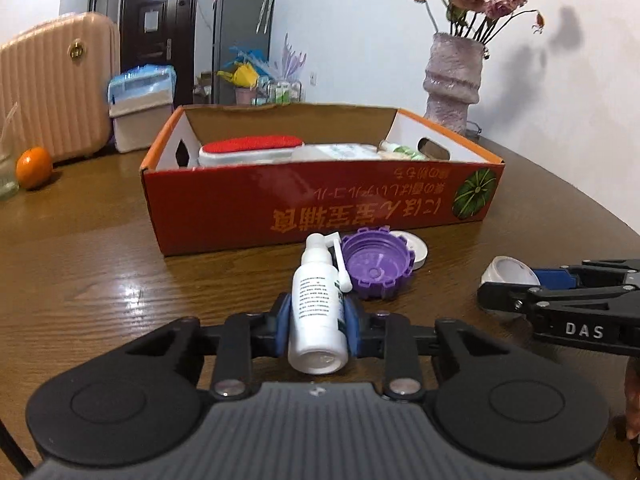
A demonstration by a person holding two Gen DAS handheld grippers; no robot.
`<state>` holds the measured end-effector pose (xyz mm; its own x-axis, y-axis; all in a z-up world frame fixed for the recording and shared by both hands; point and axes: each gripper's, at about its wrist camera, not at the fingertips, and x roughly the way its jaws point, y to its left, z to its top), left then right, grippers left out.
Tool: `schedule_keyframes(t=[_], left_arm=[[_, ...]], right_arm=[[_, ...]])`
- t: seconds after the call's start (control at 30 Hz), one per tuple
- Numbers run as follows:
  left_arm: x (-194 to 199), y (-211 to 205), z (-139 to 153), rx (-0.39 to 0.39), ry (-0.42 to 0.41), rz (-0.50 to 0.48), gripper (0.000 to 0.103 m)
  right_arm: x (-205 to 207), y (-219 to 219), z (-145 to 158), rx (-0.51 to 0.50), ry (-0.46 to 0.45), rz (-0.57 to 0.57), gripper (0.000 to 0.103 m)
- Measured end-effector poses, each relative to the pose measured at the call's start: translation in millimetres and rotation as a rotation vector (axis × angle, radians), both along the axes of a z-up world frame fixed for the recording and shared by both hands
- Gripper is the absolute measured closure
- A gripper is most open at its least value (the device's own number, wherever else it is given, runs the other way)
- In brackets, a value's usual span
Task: Organize rigid objects
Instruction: 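Grasp the white spray bottle with the left tool while the right tool grasps the tape roll, then carry the spray bottle and tape roll into the box and open both tools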
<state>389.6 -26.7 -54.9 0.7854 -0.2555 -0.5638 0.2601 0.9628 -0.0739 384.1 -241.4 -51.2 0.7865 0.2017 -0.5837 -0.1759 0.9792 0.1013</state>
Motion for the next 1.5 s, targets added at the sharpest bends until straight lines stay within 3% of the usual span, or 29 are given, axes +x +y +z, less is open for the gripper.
schedule_keyframes(t=[0.2,0.3,0.47,0.73,0.93,1.2,1.5], left_arm=[[-36.5,19.3,7.1,0.008,-0.069,0.121,0.075],[-71.2,34.0,13.4,-0.039,-0.075,0.179,0.075],[-128.4,48.2,36.4,-0.135,-0.08,0.185,0.075],[-203.4,50.4,70.0,-0.151,-0.177,0.174,0.075],[-229.8,44.2,81.8,-0.157,-0.215,0.157,0.075],[-208.3,32.6,76.8,-0.166,-0.217,0.134,0.075],[-120.4,19.5,94.7,-0.097,-0.269,0.081,0.075]], right_arm=[[-40.8,-12.1,15.1,0.042,-0.053,-0.004,0.061],[-63.7,-19.5,18.3,0.045,-0.055,-0.023,0.061],[-100.7,-14.8,31.3,0.073,-0.105,-0.003,0.061],[-159.3,7.0,53.3,0.105,-0.193,0.104,0.061],[-192.4,0.2,59.1,0.123,-0.216,0.1,0.061],[-196.5,-15.2,57.6,0.139,-0.218,0.072,0.061],[-126.3,-18.0,67.9,0.148,-0.238,0.073,0.061]])
